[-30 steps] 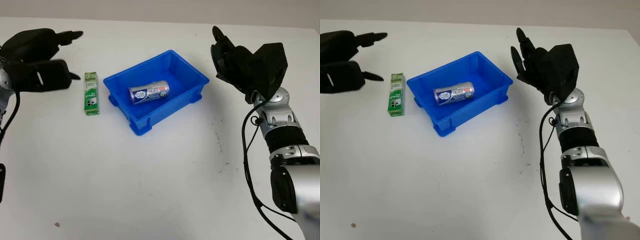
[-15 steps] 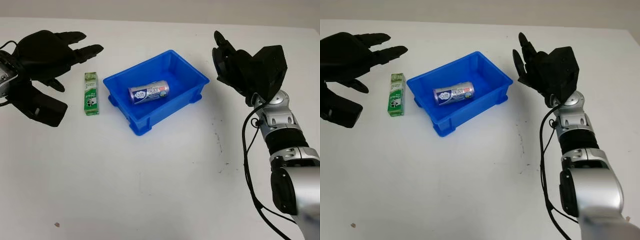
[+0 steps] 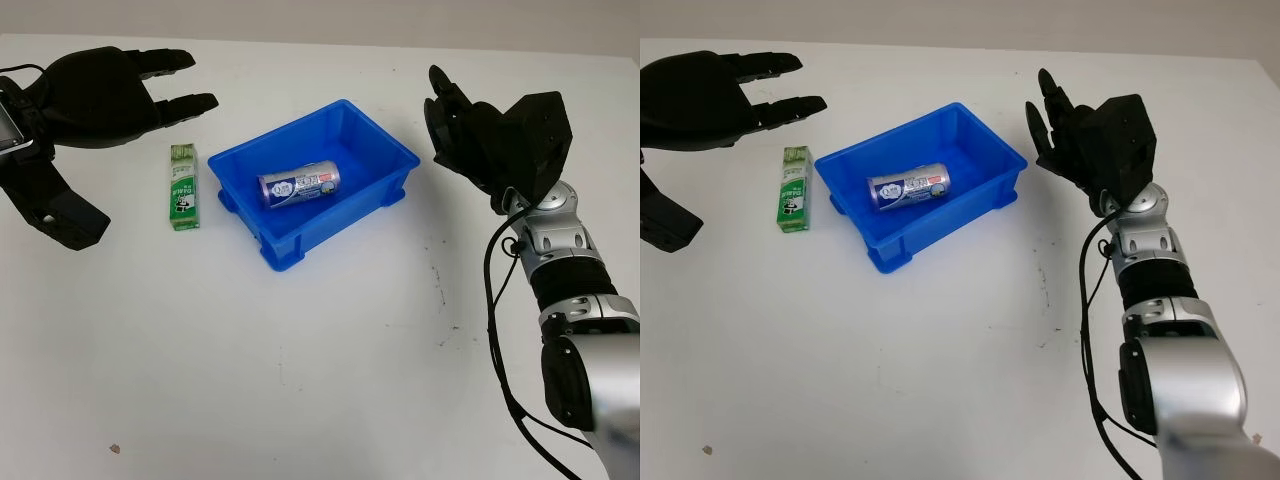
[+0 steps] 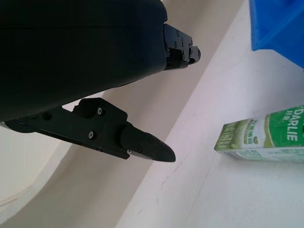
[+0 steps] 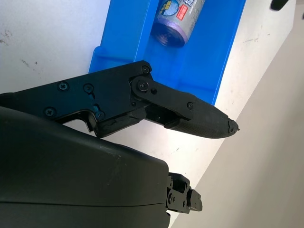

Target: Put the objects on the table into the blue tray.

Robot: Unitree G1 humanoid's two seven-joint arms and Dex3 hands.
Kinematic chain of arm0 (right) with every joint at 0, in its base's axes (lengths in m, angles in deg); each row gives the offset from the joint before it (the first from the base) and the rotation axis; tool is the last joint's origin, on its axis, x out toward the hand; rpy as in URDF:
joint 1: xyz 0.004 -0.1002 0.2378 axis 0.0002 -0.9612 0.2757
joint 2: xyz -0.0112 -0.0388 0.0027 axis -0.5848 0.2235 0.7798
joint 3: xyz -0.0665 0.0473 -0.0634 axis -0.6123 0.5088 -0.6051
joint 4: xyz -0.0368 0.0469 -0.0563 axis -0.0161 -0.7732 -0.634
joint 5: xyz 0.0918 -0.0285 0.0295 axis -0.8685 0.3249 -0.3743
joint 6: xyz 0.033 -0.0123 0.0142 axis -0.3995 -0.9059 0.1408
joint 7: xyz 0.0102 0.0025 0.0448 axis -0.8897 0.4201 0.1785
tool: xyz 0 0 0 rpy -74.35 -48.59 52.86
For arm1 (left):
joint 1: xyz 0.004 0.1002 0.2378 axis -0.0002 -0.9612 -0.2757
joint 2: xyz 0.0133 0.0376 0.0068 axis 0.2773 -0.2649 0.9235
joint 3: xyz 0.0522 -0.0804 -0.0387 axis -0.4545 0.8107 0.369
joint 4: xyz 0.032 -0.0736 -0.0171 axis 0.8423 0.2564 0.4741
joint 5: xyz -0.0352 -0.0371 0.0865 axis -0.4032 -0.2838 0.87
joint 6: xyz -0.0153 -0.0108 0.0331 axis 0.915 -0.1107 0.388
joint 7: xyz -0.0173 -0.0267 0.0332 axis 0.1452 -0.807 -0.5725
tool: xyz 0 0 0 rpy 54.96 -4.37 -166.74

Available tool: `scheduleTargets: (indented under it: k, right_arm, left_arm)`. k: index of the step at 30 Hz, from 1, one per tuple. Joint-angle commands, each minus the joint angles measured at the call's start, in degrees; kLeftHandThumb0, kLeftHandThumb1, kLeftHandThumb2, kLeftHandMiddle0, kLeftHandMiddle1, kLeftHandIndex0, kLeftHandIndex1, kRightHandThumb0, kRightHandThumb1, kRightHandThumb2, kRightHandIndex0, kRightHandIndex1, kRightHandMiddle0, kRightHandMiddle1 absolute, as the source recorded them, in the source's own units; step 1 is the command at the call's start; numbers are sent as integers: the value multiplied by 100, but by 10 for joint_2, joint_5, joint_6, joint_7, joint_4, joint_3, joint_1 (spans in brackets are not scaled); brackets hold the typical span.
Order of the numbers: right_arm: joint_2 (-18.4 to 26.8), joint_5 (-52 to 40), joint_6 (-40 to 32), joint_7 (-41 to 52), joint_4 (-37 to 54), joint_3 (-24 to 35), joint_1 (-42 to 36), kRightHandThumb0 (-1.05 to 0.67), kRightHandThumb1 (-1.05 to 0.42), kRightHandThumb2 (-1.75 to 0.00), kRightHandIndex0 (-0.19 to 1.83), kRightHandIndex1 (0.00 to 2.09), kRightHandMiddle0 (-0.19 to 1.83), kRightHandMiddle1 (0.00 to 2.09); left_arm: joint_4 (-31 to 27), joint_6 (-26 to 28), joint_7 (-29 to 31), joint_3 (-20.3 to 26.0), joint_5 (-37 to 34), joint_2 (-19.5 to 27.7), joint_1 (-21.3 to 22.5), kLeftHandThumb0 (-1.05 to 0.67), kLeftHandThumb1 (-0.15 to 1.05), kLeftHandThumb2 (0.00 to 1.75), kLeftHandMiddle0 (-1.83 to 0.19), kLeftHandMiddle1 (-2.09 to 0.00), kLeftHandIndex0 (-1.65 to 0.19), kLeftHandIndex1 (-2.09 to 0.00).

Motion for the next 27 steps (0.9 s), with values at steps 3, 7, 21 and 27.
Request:
scheduleTargets:
  k: [3,7,21,27]
  right_arm:
    - [9,1,-2,-1,23,2,-11,-64,-105,-80,-19,0,-19,0]
    - [14,6,-2,-1,35,1,-19,-64,-105,-80,-19,0,-19,0]
    - [20,1,-47,6,103,3,-45,-65,-105,-78,-19,0,-19,0]
    - [22,16,-42,3,120,-6,-55,-65,-105,-79,-19,0,-19,0]
  left_arm:
    - [18,10,-9,-23,3,-12,27,-28,101,7,-11,-6,-8,-6]
    - [31,20,-10,-40,2,-25,24,-32,100,5,-12,-6,-12,-7]
    - [45,28,7,-51,-36,-53,-20,-26,104,10,-13,-5,-8,-5]
    - [47,27,32,-52,-52,-59,-36,-7,105,20,-11,-5,-7,-5]
